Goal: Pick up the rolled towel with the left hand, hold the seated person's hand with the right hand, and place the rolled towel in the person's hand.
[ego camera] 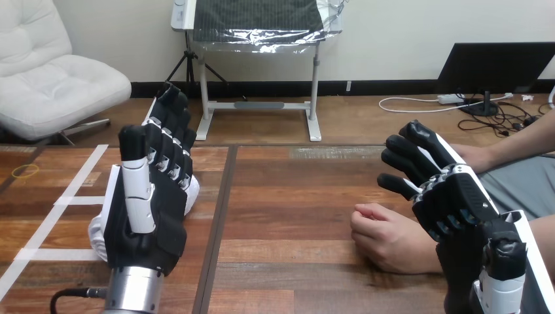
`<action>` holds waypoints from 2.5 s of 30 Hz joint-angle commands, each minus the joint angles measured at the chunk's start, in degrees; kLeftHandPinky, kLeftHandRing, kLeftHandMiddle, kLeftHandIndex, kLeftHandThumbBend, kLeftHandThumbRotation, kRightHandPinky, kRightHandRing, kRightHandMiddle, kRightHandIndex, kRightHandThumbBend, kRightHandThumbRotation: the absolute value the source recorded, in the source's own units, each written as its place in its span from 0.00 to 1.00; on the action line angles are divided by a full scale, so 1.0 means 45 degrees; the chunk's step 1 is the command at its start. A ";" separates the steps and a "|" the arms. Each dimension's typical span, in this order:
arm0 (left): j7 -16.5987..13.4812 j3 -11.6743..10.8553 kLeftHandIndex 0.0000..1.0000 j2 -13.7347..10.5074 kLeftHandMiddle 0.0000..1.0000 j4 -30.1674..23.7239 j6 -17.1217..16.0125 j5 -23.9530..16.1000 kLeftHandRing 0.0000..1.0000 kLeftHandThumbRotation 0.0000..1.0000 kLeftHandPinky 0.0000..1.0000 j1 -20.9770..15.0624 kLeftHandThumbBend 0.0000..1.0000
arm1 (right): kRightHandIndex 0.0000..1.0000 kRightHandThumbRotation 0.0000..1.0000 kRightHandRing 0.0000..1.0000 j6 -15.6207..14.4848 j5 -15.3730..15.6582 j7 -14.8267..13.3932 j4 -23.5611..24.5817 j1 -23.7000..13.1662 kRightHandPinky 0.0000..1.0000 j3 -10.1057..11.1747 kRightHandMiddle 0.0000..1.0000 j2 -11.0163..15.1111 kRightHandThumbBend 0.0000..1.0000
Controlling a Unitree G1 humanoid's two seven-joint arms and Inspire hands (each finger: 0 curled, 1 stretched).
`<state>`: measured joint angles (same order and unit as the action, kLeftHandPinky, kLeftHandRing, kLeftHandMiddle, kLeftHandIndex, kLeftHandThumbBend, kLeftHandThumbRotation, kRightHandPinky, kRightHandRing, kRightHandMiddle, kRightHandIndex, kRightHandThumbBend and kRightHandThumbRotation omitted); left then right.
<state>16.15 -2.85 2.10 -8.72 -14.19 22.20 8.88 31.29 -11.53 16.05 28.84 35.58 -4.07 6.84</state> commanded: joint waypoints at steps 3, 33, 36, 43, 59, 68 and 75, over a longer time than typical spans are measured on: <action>-0.0141 0.0151 0.93 -0.0121 0.96 -0.0321 -0.0325 -0.0760 0.99 0.94 1.00 -0.0658 0.69 | 0.89 1.00 0.88 0.0030 -0.0141 -0.0082 0.0373 -0.0328 0.82 0.0145 0.88 0.0067 0.76; -0.1197 -0.1021 0.89 -0.2087 0.95 0.3495 0.0217 -0.3015 0.99 0.84 1.00 -0.4367 0.60 | 0.89 1.00 0.88 -0.0087 -0.0127 -0.0058 0.0354 -0.0645 0.82 0.0223 0.87 0.0091 0.74; -0.1340 -0.1055 0.89 -0.2281 0.95 0.4168 0.0196 -0.3254 0.99 0.81 1.00 -0.4828 0.57 | 0.89 1.00 0.88 -0.0087 -0.0114 -0.0069 0.0353 -0.0649 0.82 0.0227 0.87 0.0082 0.74; -0.1557 -0.1116 0.89 -0.2662 0.94 0.5993 -0.0243 -0.3854 0.97 0.78 1.00 -0.5916 0.50 | 0.89 1.00 0.88 0.0046 -0.0170 -0.0011 0.0231 -0.0748 0.82 0.0198 0.87 0.0066 0.74; -0.2685 -0.0671 0.89 -0.3336 0.94 0.9139 -0.1111 -0.5798 0.97 0.74 1.00 -0.7818 0.59 | 0.89 1.00 0.87 -0.0064 -0.0139 -0.0026 0.0192 -0.0863 0.81 0.0247 0.87 0.0097 0.76; -0.3146 -0.0306 0.89 -0.3680 0.93 1.0786 -0.1654 -0.6807 0.94 0.71 0.91 -0.8798 0.55 | 0.89 1.00 0.87 -0.0176 -0.0150 -0.0046 0.0286 -0.0878 0.81 0.0264 0.87 0.0123 0.76; -0.3369 -0.0129 0.90 -0.3838 0.94 1.2140 -0.1907 -0.7167 0.93 0.68 0.88 -0.9558 0.53 | 0.88 1.00 0.87 -0.0188 -0.0152 -0.0047 0.0305 -0.0902 0.80 0.0294 0.87 0.0135 0.75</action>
<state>2.22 -4.71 -13.29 41.69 -20.18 -8.70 -26.42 30.51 -11.52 16.08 28.83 34.58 -3.46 7.03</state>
